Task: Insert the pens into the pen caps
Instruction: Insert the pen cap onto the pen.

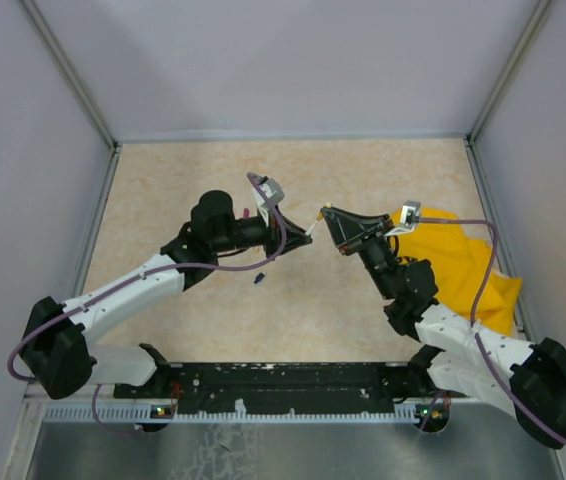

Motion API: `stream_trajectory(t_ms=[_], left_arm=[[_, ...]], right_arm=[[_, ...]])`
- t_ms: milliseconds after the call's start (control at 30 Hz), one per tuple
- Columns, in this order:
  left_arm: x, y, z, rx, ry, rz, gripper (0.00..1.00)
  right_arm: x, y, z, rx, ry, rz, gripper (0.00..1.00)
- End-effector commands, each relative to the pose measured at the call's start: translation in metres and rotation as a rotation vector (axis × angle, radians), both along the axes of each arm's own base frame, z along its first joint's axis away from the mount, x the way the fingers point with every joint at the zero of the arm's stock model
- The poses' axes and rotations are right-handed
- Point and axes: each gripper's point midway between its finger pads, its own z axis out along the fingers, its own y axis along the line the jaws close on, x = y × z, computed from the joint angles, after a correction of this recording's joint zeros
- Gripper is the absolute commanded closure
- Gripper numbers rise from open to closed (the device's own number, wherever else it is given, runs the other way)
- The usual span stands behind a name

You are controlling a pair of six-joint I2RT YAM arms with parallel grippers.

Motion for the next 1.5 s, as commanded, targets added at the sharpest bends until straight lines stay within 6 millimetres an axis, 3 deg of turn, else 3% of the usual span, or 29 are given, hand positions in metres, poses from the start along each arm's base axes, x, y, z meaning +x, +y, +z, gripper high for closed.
stream_trajectory(t_ms=[0, 367, 933, 1467], left_arm=[[0.000, -0.001, 0.020, -0.052, -0.049, 0.001, 1.00], [0.000, -0.001, 0.018, -0.051, -0.045, -0.002, 1.00], [-0.001, -0.002, 0.018, -0.052, -0.042, -0.008, 1.00], [0.001, 0.000, 0.019, -0.055, -0.046, 0.010, 1.00]], right_arm=[[0.005, -0.005, -0.002, -0.016, 0.025, -0.042, 1.00], [0.010, -0.001, -0.007, -0.020, 0.056, -0.035, 1.00], [0.013, 0.004, 0.016, 0.062, 0.020, -0.013, 1.00], [0.002, 0.007, -0.002, 0.004, 0.041, 0.034, 1.00]])
